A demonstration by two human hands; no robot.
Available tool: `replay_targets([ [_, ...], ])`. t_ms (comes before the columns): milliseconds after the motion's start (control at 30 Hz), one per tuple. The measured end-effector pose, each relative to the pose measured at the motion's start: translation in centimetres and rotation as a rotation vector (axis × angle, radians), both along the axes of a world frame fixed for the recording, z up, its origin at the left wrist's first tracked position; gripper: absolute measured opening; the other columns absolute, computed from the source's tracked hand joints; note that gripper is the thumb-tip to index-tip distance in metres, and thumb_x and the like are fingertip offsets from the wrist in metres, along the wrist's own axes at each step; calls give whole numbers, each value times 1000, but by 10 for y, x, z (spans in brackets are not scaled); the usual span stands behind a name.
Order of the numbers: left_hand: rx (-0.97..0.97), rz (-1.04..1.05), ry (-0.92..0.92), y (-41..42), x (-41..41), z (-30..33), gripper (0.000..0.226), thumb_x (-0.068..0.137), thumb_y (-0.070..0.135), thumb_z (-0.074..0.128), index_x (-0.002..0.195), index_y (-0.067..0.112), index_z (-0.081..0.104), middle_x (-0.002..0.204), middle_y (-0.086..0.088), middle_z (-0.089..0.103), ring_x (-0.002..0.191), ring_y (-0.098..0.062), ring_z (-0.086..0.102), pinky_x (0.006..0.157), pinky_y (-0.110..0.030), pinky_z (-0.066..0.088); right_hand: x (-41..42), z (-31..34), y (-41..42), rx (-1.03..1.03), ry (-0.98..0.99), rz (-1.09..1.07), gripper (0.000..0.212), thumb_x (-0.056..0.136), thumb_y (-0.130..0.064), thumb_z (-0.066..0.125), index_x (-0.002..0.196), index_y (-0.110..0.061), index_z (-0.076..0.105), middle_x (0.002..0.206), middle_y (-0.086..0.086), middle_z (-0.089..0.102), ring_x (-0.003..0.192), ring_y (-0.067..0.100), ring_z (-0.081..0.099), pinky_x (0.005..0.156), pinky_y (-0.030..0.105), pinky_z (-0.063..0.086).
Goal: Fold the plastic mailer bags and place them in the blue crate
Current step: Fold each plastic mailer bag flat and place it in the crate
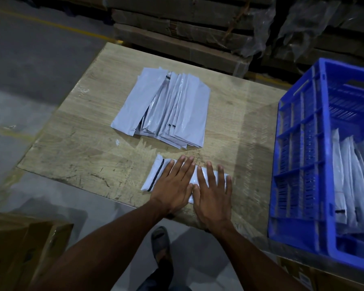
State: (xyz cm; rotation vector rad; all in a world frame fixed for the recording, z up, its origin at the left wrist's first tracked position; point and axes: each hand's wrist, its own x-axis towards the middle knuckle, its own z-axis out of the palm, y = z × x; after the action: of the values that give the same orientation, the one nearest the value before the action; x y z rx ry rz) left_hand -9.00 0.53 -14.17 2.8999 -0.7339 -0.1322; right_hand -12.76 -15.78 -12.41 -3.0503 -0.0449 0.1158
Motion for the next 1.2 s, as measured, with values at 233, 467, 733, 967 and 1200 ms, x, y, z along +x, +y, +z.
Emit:
replay_targets([
  [233,24,-35,-1,5,1,1,68,107,46,27,164,9,18,173,-8,10,160,-28,3,127,-56,13,-1,0,-1,7,-9,6,60,105,-48,29,161,-31,16,170,0,5,156,29,-2,123,54,8],
  [467,-62,13,15,20,2,2,81,103,59,35,165,9,18,173,-6,8,160,-25,-1,129,-47,6,-2,0,-2,9,-27,16,59,105,-48,31,160,-29,23,169,1,9,156,30,2,123,55,10],
  [733,-20,-34,35,38,8,3,93,96,67,38,165,8,14,174,-8,4,160,-26,-3,129,-50,9,-2,-1,-4,0,-25,31,60,105,-49,30,160,-29,21,169,0,7,156,30,1,123,54,9],
  [967,87,-53,48,57,15,9,93,97,76,15,166,15,2,174,-5,-7,159,-26,-13,129,-51,1,-1,-3,-5,-24,-26,40,60,104,-51,28,160,-30,22,169,1,9,155,32,4,123,55,11],
  [1200,56,75,80,49,-7,10,86,100,69,-2,166,15,5,174,-4,-7,159,-29,-12,128,-53,2,7,-3,-19,28,22,170,60,103,-53,26,159,-29,27,169,2,12,155,32,6,120,61,13],
])
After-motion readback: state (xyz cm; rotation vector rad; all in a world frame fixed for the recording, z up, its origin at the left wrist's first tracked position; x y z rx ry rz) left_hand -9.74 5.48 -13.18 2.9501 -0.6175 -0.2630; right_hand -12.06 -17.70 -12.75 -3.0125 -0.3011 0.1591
